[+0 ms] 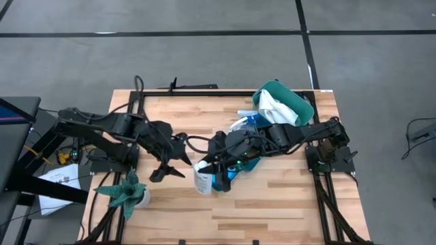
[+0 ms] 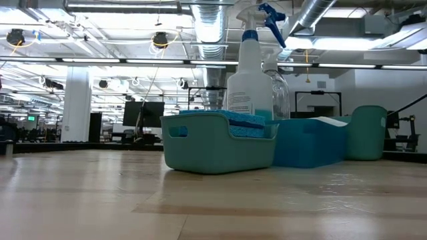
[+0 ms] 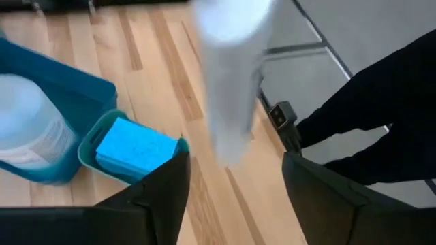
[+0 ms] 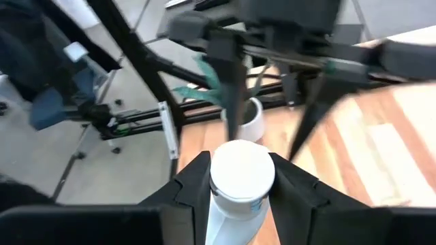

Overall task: Pick & Place Kitchen Items
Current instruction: Put the white plastic restorer bottle into the large blue bin

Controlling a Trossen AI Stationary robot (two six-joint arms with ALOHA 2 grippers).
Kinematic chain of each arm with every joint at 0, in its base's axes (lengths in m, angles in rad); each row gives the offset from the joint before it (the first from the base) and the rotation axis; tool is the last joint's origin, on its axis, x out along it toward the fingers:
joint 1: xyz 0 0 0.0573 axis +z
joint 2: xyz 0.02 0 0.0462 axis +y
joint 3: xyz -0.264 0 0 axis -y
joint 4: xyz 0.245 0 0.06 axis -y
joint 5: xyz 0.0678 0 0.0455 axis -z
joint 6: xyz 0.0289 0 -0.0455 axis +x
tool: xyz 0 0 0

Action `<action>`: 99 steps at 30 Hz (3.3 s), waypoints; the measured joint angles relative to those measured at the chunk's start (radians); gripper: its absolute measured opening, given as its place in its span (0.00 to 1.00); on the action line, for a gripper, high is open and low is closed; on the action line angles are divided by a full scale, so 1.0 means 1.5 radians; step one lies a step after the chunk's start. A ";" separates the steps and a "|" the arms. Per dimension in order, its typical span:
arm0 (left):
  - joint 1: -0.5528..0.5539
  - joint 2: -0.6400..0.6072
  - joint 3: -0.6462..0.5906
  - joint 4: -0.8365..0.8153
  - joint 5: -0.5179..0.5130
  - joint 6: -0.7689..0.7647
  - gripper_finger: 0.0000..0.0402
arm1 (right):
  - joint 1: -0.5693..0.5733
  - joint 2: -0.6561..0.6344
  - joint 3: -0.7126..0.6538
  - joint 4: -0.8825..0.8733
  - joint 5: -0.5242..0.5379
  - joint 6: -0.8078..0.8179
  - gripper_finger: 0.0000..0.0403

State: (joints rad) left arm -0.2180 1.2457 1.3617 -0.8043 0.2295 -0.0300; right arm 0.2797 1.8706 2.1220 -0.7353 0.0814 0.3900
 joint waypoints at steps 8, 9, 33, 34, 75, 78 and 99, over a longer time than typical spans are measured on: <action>0.000 -0.071 0.000 -0.020 -0.002 -0.021 0.56 | 0.045 0.000 0.000 -0.054 0.091 0.061 0.27; 0.000 -0.079 0.000 -0.027 -0.005 -0.024 0.55 | 0.053 0.000 0.000 -0.064 0.105 0.073 0.27; 0.005 -0.149 -0.002 -0.012 -0.190 -0.043 0.44 | 0.234 -0.001 0.000 -0.535 0.432 0.712 0.27; 0.008 -0.146 -0.002 -0.001 -0.191 -0.043 0.43 | 0.238 -0.001 0.000 -0.558 0.436 0.739 0.27; 0.154 -0.020 -0.001 0.337 -0.228 -0.135 0.37 | 0.337 -0.390 -0.508 -0.557 0.542 1.033 0.27; 0.154 -0.021 -0.001 0.345 -0.228 -0.143 0.37 | 0.288 -0.391 -0.508 -0.557 0.545 1.003 0.27; 0.150 -0.021 -0.001 0.336 -0.226 -0.120 0.37 | 0.137 -0.304 -0.507 -0.498 0.592 0.913 0.27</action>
State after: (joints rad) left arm 0.0074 1.2144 1.3598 -0.3000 -0.1093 -0.2098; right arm 0.4852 1.4144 1.3617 -1.4818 0.9698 1.7596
